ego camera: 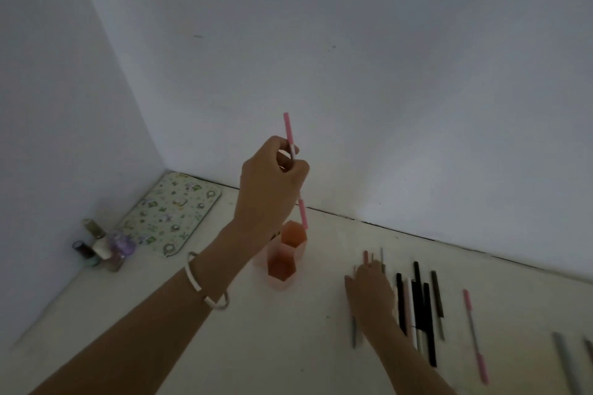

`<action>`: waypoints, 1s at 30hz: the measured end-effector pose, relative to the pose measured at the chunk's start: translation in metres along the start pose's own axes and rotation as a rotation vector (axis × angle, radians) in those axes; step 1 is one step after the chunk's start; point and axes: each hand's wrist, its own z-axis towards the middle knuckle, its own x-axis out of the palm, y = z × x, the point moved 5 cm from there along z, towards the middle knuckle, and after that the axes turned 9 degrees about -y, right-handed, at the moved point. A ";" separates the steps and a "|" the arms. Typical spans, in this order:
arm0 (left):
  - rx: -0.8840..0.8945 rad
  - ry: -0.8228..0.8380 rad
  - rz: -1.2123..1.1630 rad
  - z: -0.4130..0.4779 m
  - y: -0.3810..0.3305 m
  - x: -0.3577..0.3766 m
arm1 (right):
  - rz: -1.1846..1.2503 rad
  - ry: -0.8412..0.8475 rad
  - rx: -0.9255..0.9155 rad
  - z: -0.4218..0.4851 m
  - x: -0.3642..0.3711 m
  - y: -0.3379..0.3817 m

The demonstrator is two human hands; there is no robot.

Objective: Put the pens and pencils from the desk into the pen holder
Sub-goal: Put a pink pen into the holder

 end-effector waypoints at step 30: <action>0.057 0.009 0.448 0.000 0.075 0.008 | 0.977 -0.540 -0.226 0.008 -0.111 0.102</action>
